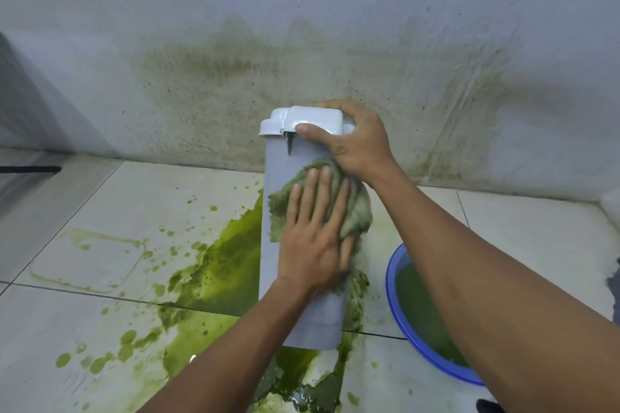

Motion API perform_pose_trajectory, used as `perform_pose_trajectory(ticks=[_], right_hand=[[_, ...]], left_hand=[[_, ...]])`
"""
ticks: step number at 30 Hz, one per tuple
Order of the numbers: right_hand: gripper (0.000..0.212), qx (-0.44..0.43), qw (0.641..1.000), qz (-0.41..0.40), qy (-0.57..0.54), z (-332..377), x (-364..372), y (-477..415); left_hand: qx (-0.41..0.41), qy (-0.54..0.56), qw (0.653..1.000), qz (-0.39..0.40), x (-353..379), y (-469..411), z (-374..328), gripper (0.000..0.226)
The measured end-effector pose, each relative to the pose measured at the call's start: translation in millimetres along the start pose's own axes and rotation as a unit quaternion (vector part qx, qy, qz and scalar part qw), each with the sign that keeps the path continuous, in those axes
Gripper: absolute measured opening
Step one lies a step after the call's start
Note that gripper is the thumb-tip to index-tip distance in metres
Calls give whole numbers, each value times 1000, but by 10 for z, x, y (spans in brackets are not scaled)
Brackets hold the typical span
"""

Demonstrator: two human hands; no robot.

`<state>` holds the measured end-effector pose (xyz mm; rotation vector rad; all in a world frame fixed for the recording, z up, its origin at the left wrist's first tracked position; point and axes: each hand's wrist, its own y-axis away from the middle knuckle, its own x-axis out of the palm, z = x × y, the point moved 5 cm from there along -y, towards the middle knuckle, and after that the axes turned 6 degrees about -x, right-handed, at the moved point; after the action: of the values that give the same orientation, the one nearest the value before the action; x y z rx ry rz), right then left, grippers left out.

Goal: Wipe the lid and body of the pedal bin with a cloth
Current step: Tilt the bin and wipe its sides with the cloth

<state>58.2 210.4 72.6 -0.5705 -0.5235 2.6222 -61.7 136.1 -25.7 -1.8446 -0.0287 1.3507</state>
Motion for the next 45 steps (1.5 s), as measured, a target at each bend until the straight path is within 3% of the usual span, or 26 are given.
perform_pose_trajectory(ticks=[3,8,10,12,14,16,19,21,34,37,41,45], right_hand=[[58,9,1000,7,6,10,35,-14],[49,16,1000,22,1,-4,-39,0],[52,15,1000,16,2,-2,-8,0],[55,10,1000,7,5,22,31,-11],[53,8,1000,1,5,28,37,-18],[49,3,1000,1,-3,32,16,-14],[51,-11,1000,3,-6,38,14,-5],[47,-12,1000,0,-7,46,24,0],[44,-1,1000,2,-7,87,28,40],[48,0,1000,-1,4,72,55,26],[54,-2,1000,-9,20,46,82,11],[51,0,1000,-11,16,30,39,12]], left_hand=[[115,-11,993,40,71,279,-74,75],[283,-68,950,112,215,952,-85,71],[304,-55,945,107,197,1014,20,67],[242,-17,967,79,137,842,160,66],[112,24,993,36,55,541,324,67],[-29,68,997,-4,-15,272,467,67],[-240,189,952,-25,-59,133,608,72],[-336,241,910,-21,-33,256,611,74],[-576,254,777,15,198,1673,421,89],[-526,248,814,-21,136,1499,365,71],[-370,167,913,-40,73,874,329,80],[-266,51,962,-24,69,437,169,86]])
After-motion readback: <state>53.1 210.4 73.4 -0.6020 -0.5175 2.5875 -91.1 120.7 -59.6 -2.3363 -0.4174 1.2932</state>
